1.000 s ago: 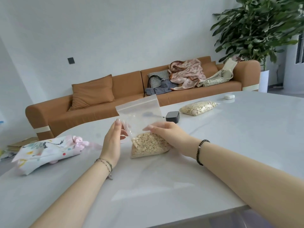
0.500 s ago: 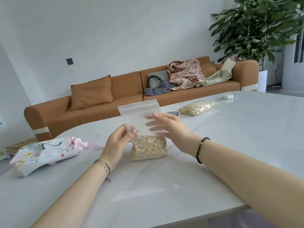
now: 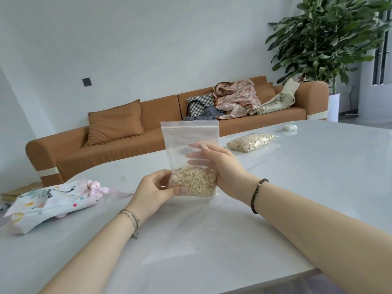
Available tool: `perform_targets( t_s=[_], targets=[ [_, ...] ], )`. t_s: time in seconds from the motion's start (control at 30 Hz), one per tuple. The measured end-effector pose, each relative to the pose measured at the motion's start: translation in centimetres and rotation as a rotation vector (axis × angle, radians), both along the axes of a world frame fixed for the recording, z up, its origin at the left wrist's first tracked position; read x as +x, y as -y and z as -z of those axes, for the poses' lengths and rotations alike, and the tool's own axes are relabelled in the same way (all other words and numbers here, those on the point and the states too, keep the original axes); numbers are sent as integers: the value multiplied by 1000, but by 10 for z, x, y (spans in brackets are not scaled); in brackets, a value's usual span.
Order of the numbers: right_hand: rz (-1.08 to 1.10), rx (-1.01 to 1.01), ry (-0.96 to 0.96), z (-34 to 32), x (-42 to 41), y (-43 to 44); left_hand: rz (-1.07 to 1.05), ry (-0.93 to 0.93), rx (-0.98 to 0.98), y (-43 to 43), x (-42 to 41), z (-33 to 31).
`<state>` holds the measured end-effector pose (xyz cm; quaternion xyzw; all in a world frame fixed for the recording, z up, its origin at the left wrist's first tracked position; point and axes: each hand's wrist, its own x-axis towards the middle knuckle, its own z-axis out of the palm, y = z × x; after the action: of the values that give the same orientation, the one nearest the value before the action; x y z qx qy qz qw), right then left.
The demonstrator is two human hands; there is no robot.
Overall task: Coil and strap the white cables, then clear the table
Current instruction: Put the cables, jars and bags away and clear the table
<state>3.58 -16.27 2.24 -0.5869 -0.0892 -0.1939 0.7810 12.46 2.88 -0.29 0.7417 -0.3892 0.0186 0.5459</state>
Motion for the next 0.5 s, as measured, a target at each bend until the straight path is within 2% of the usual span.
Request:
perform_targets(
  t_s=[0.23,0.5],
  targets=[
    [65,-81,-120,0,-1,-2,-79,-64,-63,-2,6,1],
    [143,-152,-79,1,-3,-4,-26,-136,-158,-1,-1,-2]
  ],
)
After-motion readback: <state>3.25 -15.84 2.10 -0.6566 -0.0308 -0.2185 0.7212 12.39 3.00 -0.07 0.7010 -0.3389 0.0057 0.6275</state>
